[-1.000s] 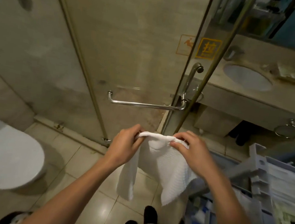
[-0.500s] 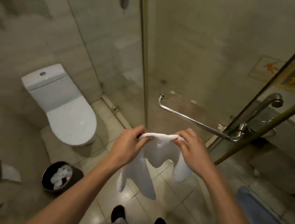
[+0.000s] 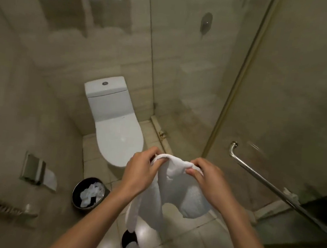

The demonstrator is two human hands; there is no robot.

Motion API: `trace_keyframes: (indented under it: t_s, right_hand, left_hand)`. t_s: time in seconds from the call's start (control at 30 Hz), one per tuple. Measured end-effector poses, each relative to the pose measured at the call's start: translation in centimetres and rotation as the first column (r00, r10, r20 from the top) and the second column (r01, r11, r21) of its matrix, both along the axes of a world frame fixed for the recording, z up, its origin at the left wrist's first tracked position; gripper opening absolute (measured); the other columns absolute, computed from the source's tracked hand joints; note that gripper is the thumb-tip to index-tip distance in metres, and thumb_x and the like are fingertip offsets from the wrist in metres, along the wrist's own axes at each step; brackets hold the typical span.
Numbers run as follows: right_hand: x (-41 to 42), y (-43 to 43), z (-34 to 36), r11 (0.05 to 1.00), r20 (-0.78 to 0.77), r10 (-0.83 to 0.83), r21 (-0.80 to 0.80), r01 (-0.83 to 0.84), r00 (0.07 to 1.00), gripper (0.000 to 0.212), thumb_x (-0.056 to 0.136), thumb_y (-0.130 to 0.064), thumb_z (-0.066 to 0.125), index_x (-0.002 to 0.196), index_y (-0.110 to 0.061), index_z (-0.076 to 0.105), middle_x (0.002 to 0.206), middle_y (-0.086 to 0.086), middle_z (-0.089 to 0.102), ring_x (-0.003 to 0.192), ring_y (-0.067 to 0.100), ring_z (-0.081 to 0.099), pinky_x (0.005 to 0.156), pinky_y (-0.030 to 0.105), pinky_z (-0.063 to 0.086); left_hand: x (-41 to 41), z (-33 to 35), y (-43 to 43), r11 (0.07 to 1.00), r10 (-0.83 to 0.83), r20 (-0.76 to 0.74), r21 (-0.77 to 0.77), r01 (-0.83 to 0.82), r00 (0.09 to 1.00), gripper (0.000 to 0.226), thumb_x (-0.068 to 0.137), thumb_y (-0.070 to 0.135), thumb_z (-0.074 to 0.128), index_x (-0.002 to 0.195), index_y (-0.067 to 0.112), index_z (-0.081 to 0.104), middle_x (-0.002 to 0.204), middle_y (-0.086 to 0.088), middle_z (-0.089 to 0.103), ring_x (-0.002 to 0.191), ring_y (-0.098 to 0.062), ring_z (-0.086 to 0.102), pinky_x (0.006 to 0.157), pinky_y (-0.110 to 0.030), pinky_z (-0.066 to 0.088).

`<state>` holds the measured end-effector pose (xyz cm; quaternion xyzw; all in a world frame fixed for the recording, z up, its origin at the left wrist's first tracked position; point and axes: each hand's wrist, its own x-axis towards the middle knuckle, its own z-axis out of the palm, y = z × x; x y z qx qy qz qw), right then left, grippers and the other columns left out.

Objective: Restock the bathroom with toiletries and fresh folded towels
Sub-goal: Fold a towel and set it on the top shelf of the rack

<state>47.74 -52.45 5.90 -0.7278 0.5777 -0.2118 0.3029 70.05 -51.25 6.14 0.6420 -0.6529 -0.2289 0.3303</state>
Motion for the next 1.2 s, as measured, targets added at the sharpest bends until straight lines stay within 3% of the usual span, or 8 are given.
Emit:
trace_keyframes:
  t_s: [0.3,0.4,0.57,0.77,1.0,1.2]
  right_hand:
    - [13.2,-7.5,1.1,0.994,-0.031,0.106,-0.023,-0.107,0.994,0.005,0.097,-0.029,0.055,0.099,-0.027,0.059,0.096,-0.007,0.063,0.091,0.013,0.057,0.078,0.035,0.046]
    - [16.6,-9.2,1.3,0.989,-0.018,0.146,-0.03,-0.147,0.989,0.006,0.094,-0.033,0.061,0.095,-0.028,0.059,0.092,-0.008,0.062,0.086,0.011,0.056,0.071,0.025,0.039]
    - [21.1,-11.5,1.3,0.981,0.005,0.191,-0.012,-0.191,0.981,0.009,0.092,-0.039,0.064,0.095,-0.032,0.061,0.086,-0.017,0.059,0.079,0.002,0.053,0.064,0.009,0.035]
    - [25.0,-15.5,0.8,0.964,-0.008,0.24,-0.117,-0.24,0.971,0.017,0.096,-0.032,0.06,0.086,-0.019,0.061,0.069,-0.012,0.055,0.065,0.006,0.05,0.058,0.013,0.034]
    - [27.1,-21.9,-0.6,0.946,0.064,0.312,-0.114,-0.304,0.948,0.016,0.098,-0.029,0.057,0.091,-0.019,0.067,0.075,-0.008,0.065,0.068,0.007,0.058,0.061,0.028,0.042]
    - [28.7,-29.0,-3.1,0.918,0.043,0.396,-0.024,-0.395,0.917,0.027,0.095,-0.032,0.056,0.071,-0.02,0.06,0.064,-0.004,0.057,0.061,0.01,0.053,0.058,0.033,0.04]
  left_hand:
    - [11.6,0.2,-6.1,0.996,0.094,-0.138,0.006,-0.094,0.986,0.013,0.091,0.04,0.065,0.084,0.03,0.065,0.069,0.011,0.063,0.066,-0.006,0.057,0.062,-0.032,0.047]
    - [14.5,0.5,-7.5,0.993,0.121,-0.19,0.012,-0.121,0.974,0.009,0.091,0.036,0.067,0.083,0.03,0.065,0.069,0.011,0.064,0.065,-0.005,0.057,0.058,-0.024,0.043]
    - [17.9,0.2,-9.7,0.979,0.206,-0.281,0.048,-0.2,0.937,0.005,0.089,0.032,0.067,0.085,0.03,0.066,0.074,0.009,0.067,0.068,-0.005,0.061,0.06,-0.024,0.046]
    - [19.9,-0.4,-13.0,0.959,0.281,-0.387,0.076,-0.274,0.878,0.009,0.089,0.028,0.067,0.081,0.028,0.064,0.07,0.003,0.067,0.067,-0.013,0.062,0.063,-0.033,0.048]
    - [21.1,-1.5,-17.7,0.909,0.418,-0.379,0.165,-0.384,0.826,0.009,0.09,0.036,0.066,0.084,0.03,0.062,0.071,0.001,0.066,0.065,-0.012,0.061,0.06,-0.032,0.047]
    - [21.3,-2.2,-22.6,0.826,0.56,-0.361,0.315,-0.467,0.746,0.013,0.084,0.044,0.058,0.087,0.033,0.051,0.076,-0.009,0.066,0.063,-0.031,0.064,0.055,-0.054,0.054]
